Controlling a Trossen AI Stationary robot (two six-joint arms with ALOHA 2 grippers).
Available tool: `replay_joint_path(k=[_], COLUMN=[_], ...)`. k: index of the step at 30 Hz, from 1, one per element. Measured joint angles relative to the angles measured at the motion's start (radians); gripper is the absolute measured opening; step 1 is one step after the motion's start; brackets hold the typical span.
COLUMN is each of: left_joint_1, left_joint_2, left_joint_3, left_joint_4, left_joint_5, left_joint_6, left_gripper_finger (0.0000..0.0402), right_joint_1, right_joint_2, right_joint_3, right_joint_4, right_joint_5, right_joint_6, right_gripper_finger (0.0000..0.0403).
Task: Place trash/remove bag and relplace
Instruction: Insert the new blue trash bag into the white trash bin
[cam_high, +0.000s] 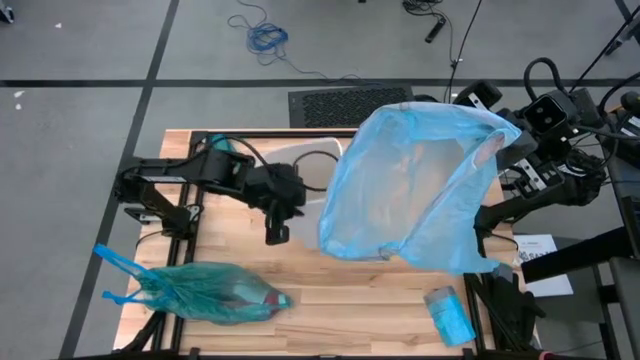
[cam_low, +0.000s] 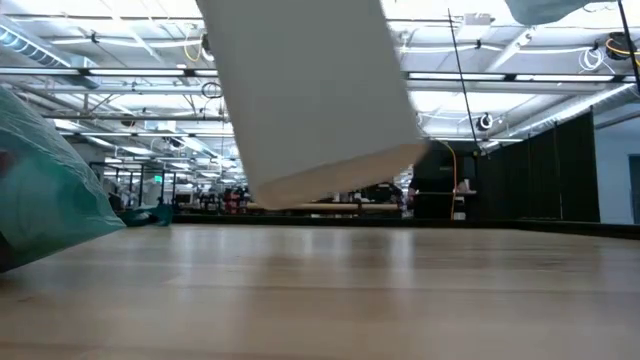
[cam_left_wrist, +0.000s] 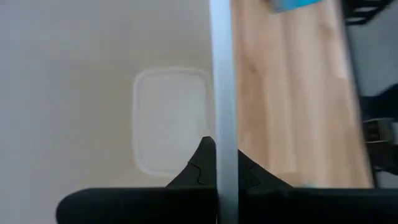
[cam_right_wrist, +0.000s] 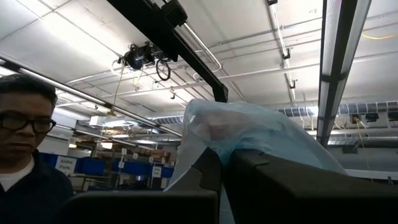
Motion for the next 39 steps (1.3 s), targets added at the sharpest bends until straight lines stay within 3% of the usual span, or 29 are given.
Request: replay_joint_path(k=[3,10,15,28,39], left_joint_1=[-0.002,-0.014,-0.014,-0.013,-0.013], left_joint_2=[0.021,0.124,0.16,0.146,0.1], left_joint_3=[0.003,0.003,0.004,0.005,0.076], left_joint_4=[0.029,0.027,0.073,0.187,0.223], left_joint_5=[0.054,0.057,0.095,0.163,0.174], left_joint_6=[0.002,0.025,0.026,0.014,-0.003], left_gripper_finger=[0.0001,0.0,0.0024,0.0113,0.0128], right_joint_1=[0.0,0.0,0.0,0.0,-0.012], right_joint_2=[0.0,0.0,0.0,-0.007,0.018], right_joint_3=[0.0,0.0,0.0,0.0,0.057], right_joint_4=[0.0,0.0,0.0,0.004,0.0], right_joint_5=[0.0,0.0,0.0,0.0,-0.028], right_joint_6=[-0.003,-0.004,-0.002,-0.007,-0.007], right_gripper_finger=[0.0,0.0,0.0,0.0,0.0])
